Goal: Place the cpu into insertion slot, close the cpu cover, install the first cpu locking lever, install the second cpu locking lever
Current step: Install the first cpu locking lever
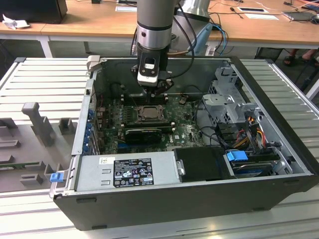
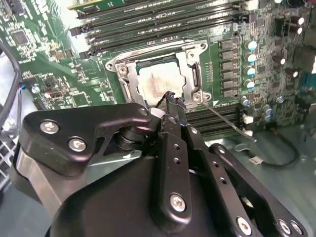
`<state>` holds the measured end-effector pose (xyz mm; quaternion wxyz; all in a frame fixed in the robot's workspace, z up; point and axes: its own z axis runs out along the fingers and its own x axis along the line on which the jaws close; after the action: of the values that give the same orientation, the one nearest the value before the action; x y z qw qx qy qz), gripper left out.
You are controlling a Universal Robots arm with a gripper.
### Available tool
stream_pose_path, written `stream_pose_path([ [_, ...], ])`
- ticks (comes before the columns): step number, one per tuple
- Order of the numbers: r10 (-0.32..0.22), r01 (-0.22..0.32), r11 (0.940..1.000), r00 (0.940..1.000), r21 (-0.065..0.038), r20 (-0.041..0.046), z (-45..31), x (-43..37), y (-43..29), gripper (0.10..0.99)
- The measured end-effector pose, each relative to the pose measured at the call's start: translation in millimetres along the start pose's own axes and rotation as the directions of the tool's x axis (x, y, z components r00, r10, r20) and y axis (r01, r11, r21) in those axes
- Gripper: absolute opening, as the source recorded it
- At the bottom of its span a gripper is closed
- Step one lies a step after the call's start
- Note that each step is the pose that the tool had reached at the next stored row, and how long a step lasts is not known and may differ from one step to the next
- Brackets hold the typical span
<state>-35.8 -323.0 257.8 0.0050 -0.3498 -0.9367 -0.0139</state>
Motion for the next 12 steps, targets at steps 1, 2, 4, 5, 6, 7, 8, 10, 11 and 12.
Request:
stream_pose_path([
  [1,-0.018,0.018,0.9998,0.9998,0.000,-0.0004,0.0,0.0,0.0,0.106],
  [2,-0.032,0.032,0.9995,0.9995,0.001,-0.0008,0.0,0.0,0.0,0.106],
  [4,-0.069,0.069,0.9976,0.9976,0.001,-0.0016,0.1,0.0,0.0,0.106],
  [5,-0.083,0.083,0.9965,0.9965,0.001,-0.0019,0.1,0.0,0.0,0.106],
  [6,-0.098,0.098,0.9952,0.9952,0.002,-0.0023,0.1,0.0,0.0,0.106],
  [7,-0.110,0.110,0.9939,0.9939,0.002,-0.0026,0.1,0.0,0.0,0.106],
  [8,-0.131,0.131,0.9913,0.9913,0.002,-0.0031,0.1,-0.1,0.1,0.106],
  [10,-0.161,0.161,0.9869,0.9869,0.003,-0.0039,0.1,-0.1,0.1,0.106],
  [11,-0.178,0.178,0.9840,0.9840,0.003,-0.0043,0.1,-0.2,0.0,0.106],
  [12,-0.192,0.192,0.9813,0.9813,0.003,-0.0047,0.1,-0.2,0.0,0.106],
])
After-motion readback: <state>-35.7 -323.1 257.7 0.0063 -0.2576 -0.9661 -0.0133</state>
